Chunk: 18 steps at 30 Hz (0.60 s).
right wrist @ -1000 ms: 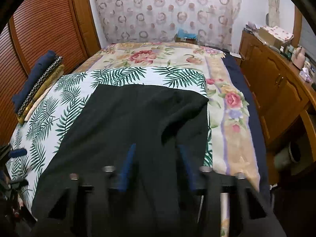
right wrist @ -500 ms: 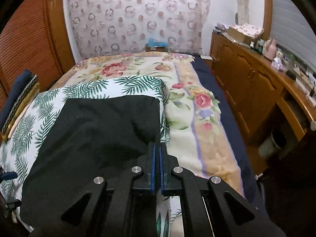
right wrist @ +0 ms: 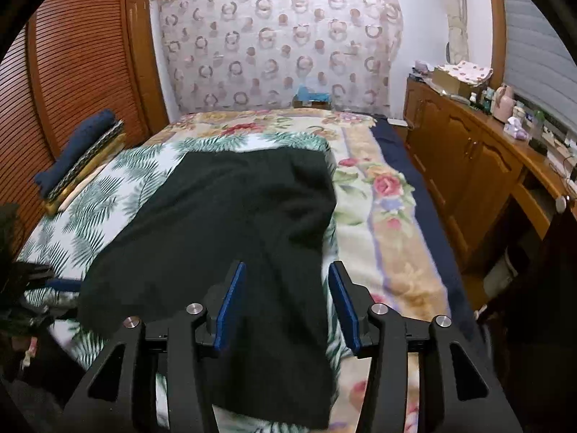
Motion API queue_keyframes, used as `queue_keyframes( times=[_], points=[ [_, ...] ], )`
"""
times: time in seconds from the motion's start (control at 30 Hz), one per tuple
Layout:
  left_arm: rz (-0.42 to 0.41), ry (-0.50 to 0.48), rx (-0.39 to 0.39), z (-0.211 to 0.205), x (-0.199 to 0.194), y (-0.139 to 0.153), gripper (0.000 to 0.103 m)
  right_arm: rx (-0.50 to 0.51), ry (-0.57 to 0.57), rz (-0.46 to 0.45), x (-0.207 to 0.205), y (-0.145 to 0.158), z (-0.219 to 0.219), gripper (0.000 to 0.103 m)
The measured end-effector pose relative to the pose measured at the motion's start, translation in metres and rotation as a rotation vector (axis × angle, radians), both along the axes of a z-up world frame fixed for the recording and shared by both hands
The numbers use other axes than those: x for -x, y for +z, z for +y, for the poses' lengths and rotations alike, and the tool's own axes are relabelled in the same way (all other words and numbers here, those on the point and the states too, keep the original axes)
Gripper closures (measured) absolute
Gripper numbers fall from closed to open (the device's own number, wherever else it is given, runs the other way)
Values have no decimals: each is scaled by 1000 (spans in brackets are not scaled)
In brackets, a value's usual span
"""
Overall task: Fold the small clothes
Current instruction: 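Grasp the folded black shirt edge with the left gripper while the right gripper grasps beside it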
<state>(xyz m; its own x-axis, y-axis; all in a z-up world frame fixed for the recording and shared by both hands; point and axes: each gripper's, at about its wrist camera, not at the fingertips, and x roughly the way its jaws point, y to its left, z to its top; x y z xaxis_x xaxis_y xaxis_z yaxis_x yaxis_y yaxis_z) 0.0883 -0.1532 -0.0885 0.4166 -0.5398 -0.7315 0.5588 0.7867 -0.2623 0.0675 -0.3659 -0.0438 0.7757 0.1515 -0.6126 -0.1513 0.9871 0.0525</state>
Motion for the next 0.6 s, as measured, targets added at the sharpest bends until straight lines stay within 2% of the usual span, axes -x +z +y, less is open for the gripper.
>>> queue_keyframes(
  times=[0.03,0.13,0.17,0.2,0.37,0.47,0.6],
  points=[
    [7,-12,-6,-4,1,-2,59,4,-6,3,5,-4,0,42],
    [-2,-20,-14,-9,4,-1,60,12,-25,9,15,-5,-3,41],
    [1,-25,-11,-9,3,-1,75,8,-20,8,19,-5,-3,41],
    [4,-34,-12,-11,3,-1,96,-1,-10,9,22,-3,0,41],
    [-76,-49,7,-17,3,30,97,-27,67,6,30,2,10,41],
    [-122,-46,38,-19,0,56,98,-44,114,-1,32,5,15,32],
    [-158,-42,58,-23,-10,79,98,-70,194,-5,36,1,19,31]
  ],
)
